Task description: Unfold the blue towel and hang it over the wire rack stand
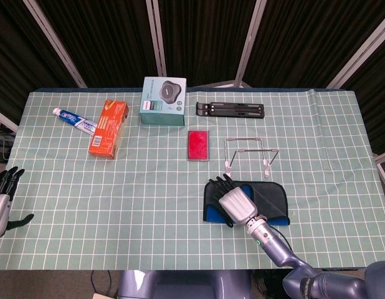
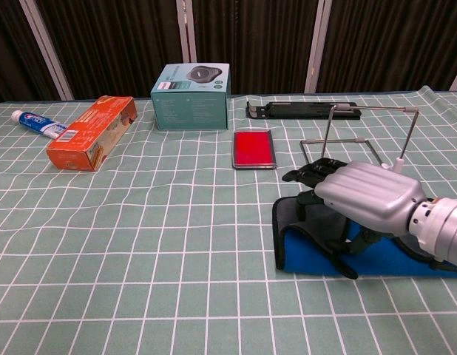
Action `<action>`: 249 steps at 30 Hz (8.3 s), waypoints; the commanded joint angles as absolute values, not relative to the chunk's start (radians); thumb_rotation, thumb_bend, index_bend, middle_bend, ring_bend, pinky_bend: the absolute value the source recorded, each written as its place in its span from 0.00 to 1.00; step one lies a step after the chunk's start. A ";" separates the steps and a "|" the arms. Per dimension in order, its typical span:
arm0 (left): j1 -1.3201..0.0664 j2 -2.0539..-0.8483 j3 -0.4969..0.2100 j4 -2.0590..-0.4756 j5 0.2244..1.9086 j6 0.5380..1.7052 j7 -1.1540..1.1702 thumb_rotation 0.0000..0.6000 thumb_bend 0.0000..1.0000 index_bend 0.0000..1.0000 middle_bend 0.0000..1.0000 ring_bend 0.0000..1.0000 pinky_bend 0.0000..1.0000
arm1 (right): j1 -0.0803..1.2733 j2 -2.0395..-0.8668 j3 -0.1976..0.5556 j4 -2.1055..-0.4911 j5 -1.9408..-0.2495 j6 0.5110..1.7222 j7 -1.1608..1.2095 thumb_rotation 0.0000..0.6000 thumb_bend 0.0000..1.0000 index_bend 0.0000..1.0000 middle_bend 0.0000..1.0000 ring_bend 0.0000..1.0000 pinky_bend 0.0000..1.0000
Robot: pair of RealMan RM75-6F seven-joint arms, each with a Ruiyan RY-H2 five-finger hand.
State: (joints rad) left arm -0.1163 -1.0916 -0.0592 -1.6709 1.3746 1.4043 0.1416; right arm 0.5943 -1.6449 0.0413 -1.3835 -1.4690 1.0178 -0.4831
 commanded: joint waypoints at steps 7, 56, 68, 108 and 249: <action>-0.117 -1.091 -0.058 -1.672 1.375 1.404 0.141 1.00 0.00 0.00 0.00 0.00 0.00 | 0.578 -1.588 0.016 -1.424 -1.502 1.049 -0.464 1.00 0.27 0.37 0.01 0.00 0.02; -0.119 -1.093 -0.057 -1.671 1.373 1.403 0.147 1.00 0.00 0.00 0.00 0.00 0.00 | 0.557 -1.682 -0.032 -1.198 -1.641 1.123 -0.305 1.00 0.41 0.45 0.03 0.00 0.10; -0.119 -1.091 -0.058 -1.670 1.373 1.402 0.140 1.00 0.00 0.00 0.00 0.00 0.00 | 0.563 -1.692 -0.028 -1.193 -1.648 1.126 -0.287 1.00 0.47 0.56 0.06 0.00 0.13; -0.119 -1.077 -0.059 -1.656 1.360 1.385 0.084 1.00 0.00 0.00 0.00 0.00 0.00 | 0.647 -1.739 0.111 -1.225 -1.509 1.093 -0.403 1.00 0.02 0.25 0.08 0.00 0.12; -0.123 -1.085 -0.047 -1.680 1.384 1.391 0.132 1.00 0.00 0.00 0.00 0.00 0.00 | 0.382 -1.539 -0.138 -1.020 -1.809 1.346 -0.175 1.00 0.22 0.45 0.08 0.00 0.16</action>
State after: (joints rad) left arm -0.1227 -1.0853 -0.0466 -1.6804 1.3843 1.3914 0.1323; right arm 0.3784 -1.5360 -0.1410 -1.0292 -1.8134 1.3565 -0.1686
